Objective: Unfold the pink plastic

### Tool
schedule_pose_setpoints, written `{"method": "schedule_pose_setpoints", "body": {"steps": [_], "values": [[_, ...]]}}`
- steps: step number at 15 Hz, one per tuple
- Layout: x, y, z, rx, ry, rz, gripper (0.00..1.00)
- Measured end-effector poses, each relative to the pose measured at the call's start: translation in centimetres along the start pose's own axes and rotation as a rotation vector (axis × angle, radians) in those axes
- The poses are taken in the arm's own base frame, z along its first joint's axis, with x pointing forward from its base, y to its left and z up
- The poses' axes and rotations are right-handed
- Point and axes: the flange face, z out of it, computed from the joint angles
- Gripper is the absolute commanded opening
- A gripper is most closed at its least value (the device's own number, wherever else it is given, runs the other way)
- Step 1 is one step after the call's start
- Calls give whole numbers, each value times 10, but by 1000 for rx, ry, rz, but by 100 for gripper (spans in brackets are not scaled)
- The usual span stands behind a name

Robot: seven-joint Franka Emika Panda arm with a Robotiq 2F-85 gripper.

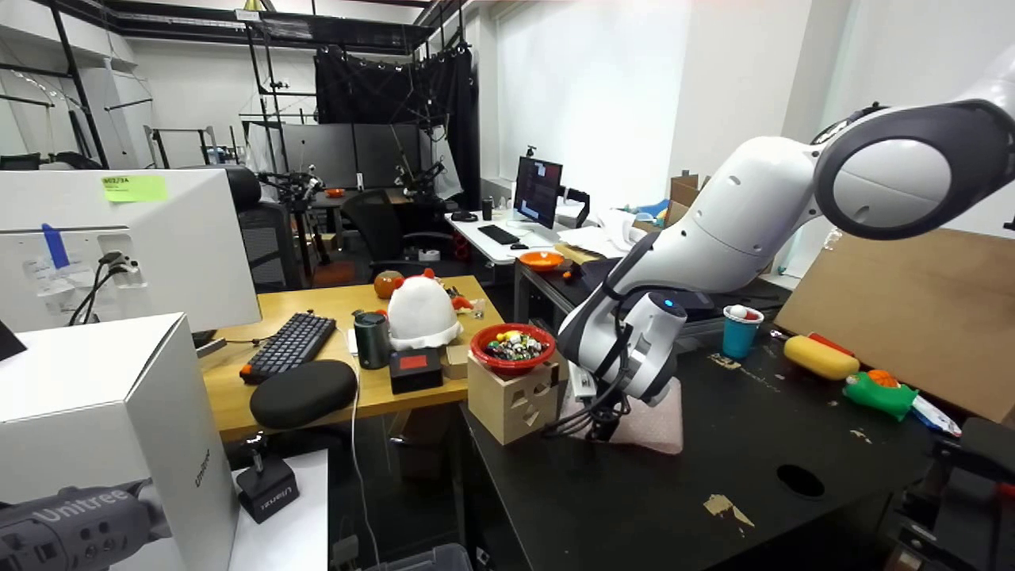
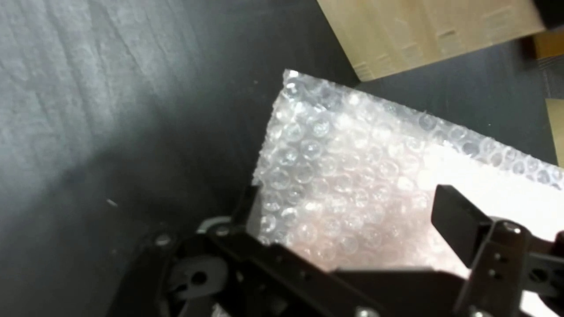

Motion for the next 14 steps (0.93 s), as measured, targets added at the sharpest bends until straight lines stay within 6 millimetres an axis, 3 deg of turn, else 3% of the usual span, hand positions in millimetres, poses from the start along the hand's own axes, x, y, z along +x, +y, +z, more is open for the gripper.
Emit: {"method": "schedule_pose_setpoints", "body": {"steps": [1,2,9,12,14], "values": [[-1,-1,0,4,0,-3,91],[-3,-1,0,7,-2,-7,72],[-15,-6,-3,22,-20,-14,18],[-17,-8,-5,34,-24,-2,1],[-17,-10,-7,33,-35,11,0]]}}
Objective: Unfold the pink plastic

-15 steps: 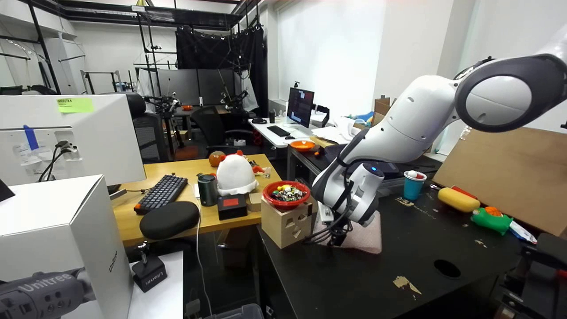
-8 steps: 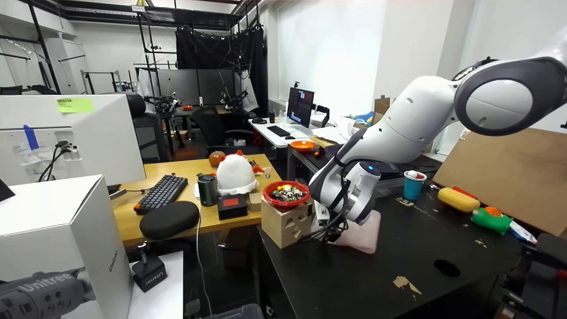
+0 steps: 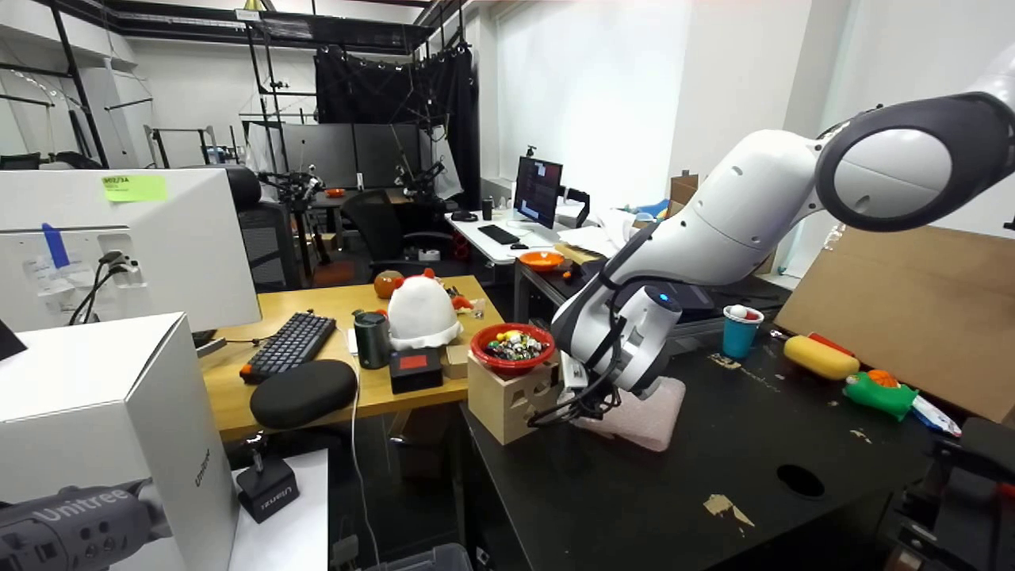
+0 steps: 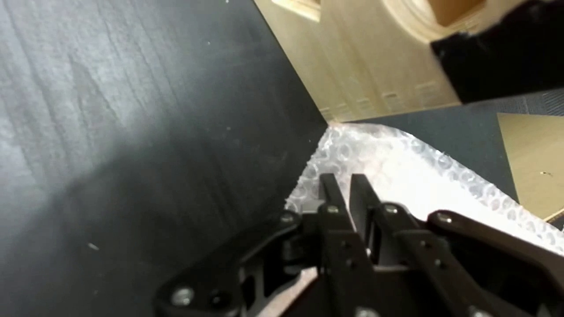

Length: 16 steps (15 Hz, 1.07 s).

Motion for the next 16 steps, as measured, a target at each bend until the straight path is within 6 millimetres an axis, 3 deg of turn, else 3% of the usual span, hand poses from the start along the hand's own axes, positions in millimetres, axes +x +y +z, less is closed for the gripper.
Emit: {"method": "schedule_pose_setpoints", "body": {"steps": [9,10,11,16], "values": [[18,-16,-13,-21,-62,90,0],[19,-18,-16,-23,-71,101,26],[21,-19,-19,-26,-79,110,27],[25,-16,-26,-43,-89,96,63]]}}
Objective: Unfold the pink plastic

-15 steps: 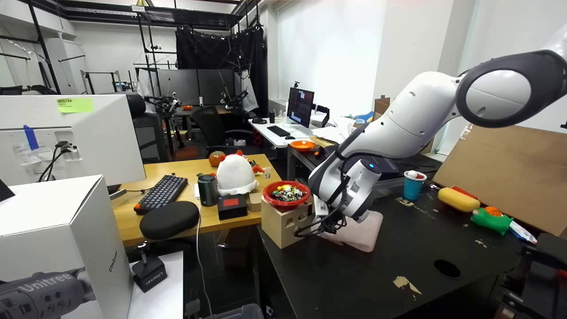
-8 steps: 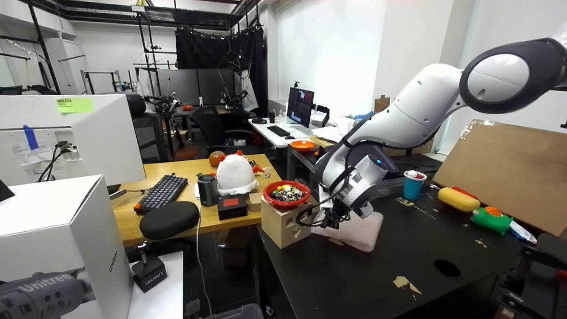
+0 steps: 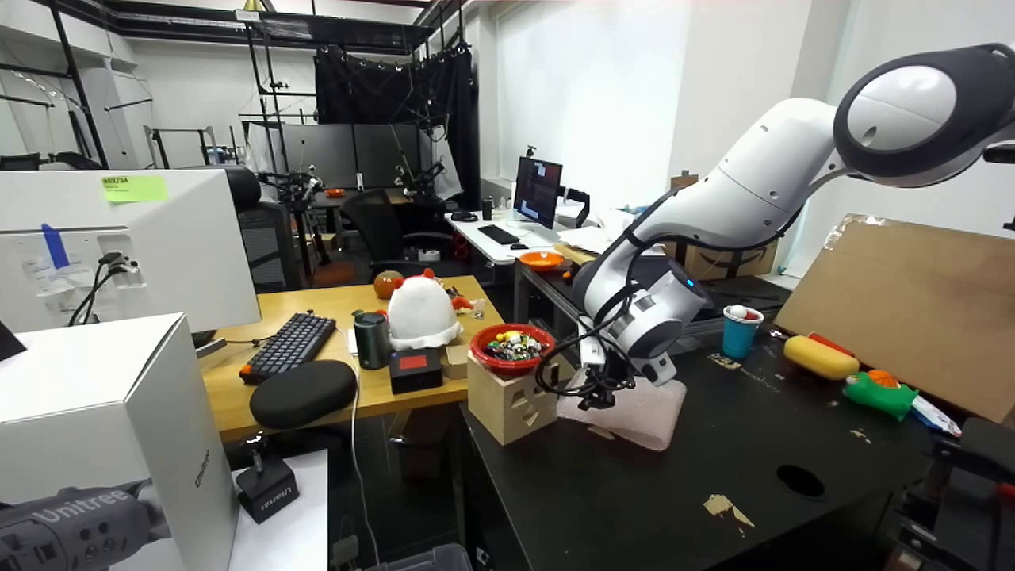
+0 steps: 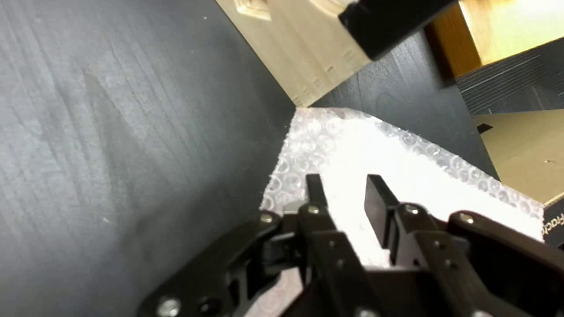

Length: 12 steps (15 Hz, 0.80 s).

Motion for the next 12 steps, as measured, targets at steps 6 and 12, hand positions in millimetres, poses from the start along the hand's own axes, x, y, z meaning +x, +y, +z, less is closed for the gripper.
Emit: {"method": "schedule_pose_setpoints", "body": {"steps": [6,12], "values": [[-17,30,-2,-11,19,-119,100],[-26,44,-1,26,82,-162,100]]}}
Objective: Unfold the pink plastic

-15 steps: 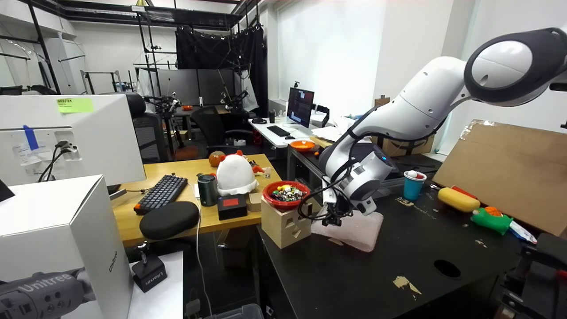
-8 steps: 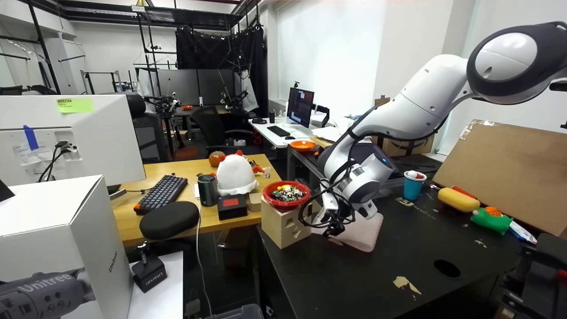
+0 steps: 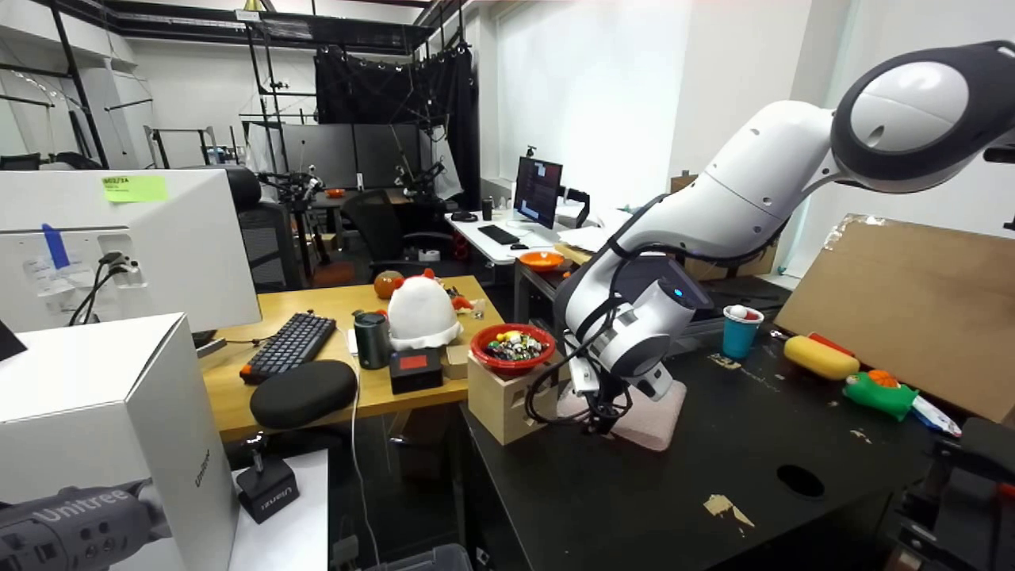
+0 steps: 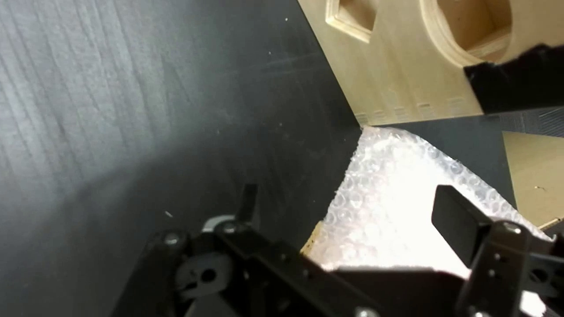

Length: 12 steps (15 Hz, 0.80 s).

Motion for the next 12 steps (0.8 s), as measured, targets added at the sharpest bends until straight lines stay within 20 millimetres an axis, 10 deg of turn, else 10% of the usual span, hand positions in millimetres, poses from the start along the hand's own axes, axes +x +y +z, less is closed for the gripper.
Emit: {"method": "schedule_pose_setpoints", "body": {"steps": [12], "values": [[-4,2,32,79,48,-11,100]]}}
